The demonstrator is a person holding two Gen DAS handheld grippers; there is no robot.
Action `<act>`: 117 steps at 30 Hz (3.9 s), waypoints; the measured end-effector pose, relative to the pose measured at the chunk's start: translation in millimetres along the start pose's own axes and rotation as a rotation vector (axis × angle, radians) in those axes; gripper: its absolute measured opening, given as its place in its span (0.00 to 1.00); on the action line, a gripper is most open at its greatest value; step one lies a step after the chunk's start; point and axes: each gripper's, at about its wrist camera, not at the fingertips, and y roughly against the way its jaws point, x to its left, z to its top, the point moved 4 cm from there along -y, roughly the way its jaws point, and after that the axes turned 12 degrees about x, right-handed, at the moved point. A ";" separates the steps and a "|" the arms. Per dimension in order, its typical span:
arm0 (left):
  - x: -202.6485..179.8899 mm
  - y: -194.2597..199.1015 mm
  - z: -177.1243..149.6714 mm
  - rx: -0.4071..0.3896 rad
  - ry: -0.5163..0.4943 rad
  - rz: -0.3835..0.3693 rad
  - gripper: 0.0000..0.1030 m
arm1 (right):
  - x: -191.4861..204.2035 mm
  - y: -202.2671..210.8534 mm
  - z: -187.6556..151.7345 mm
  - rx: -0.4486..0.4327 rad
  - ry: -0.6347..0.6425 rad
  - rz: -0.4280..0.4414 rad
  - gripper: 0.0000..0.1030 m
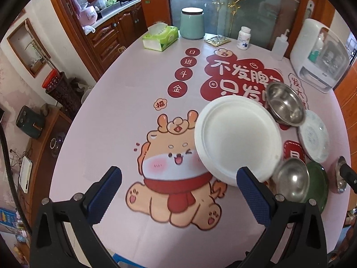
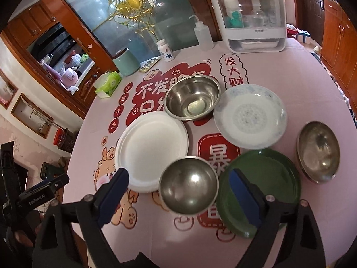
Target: Organize plates and bowls
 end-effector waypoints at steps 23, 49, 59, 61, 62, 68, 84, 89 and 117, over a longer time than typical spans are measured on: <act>-20.9 -136.0 69.1 0.200 -0.004 -0.103 0.99 | -23.4 -134.0 55.3 0.252 -0.019 0.086 0.62; -35.4 -198.6 75.0 0.338 0.027 -0.193 0.42 | -23.3 -190.2 56.5 0.389 -0.006 0.198 0.23; -47.6 -205.1 85.2 0.307 0.002 -0.202 0.27 | -21.0 -194.8 58.1 0.390 0.008 0.228 0.16; -51.2 -205.9 87.3 0.302 -0.003 -0.216 0.22 | -21.2 -194.8 58.4 0.390 0.009 0.229 0.16; -52.3 -206.1 87.8 0.298 -0.005 -0.215 0.22 | -21.1 -194.8 58.3 0.390 0.008 0.231 0.16; -52.2 -205.7 88.3 0.290 -0.007 -0.217 0.22 | -21.8 -194.4 57.7 0.388 0.004 0.238 0.16; -27.5 -195.5 74.7 0.262 0.056 -0.198 0.22 | -3.1 -194.1 58.1 0.398 0.046 0.247 0.16; -13.7 -189.5 71.7 0.251 0.079 -0.195 0.22 | 9.7 -192.8 57.4 0.398 0.077 0.253 0.16; 35.5 -108.9 36.1 0.121 0.141 -0.199 0.22 | 62.7 -127.5 41.0 0.292 0.199 0.276 0.16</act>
